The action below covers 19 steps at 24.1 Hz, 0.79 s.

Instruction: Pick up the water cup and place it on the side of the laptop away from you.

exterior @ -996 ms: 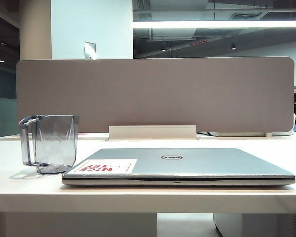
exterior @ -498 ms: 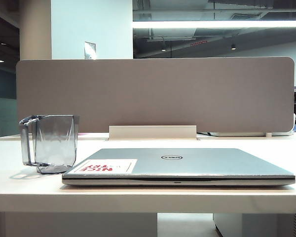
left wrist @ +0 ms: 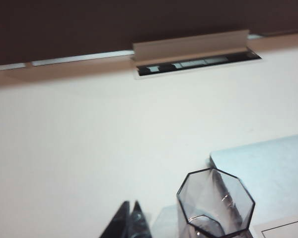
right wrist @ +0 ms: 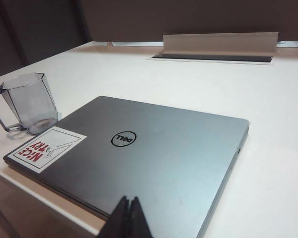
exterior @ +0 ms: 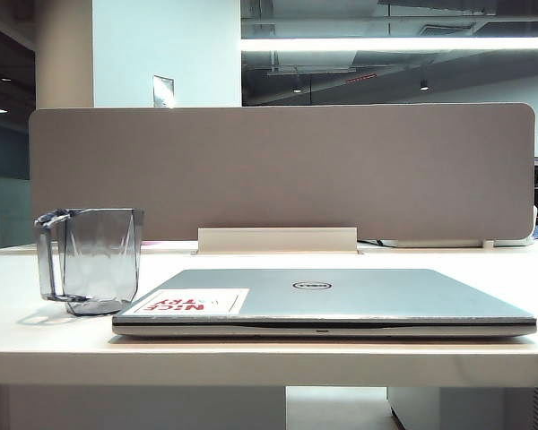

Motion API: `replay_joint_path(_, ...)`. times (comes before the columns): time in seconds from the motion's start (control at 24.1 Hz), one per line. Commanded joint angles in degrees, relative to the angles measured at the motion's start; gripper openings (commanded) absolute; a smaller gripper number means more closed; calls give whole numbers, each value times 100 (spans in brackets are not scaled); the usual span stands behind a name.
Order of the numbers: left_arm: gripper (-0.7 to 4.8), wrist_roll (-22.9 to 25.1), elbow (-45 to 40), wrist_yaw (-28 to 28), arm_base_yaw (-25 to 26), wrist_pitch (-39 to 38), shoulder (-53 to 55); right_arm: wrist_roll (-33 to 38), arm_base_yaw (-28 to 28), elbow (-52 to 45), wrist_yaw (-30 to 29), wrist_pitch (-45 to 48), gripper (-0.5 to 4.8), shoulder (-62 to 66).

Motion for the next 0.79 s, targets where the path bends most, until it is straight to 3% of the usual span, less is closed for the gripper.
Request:
replay_joint_path(0.04, -6, 243, 289, 457, -4, 109, 533, 0, 7, -35, -17, 48, -1, -9)
replay_joint_path(0.25, -6, 334, 363, 1738, 417, 245, 1248, 0, 7, -35, -4, 46, -1, -9)
replay_joint_path(0.33, -6, 356, 361, 2992, 1110, 247, 1585, 0, 7, -35, -4, 46, -1, -9)
replay_joint_path(0.41, -5, 391, 361, 3783, 1589, 247, 1838, 0, 7, -35, -4, 46, -1, -9)
replay_joint_path(0.5, 45, 396, 361, 3858, 1810, 245, 1993, 0, 7, -35, -7, 44, -1, -9)
replay_joint_path(0.54, 134, 527, 348, 3735, 1888, 243, 2079, 0, 7, -35, -4, 44, -1, -9)
replay_joint_path(0.62, 149, 763, 334, 3475, 1888, 168, 2122, 0, 7, -35, -4, 46, -1, -9)
replay_joint_path(0.79, 149, 863, 334, 3477, 1884, 83, 2264, 0, 7, -35, -7, 42, -1, -9)
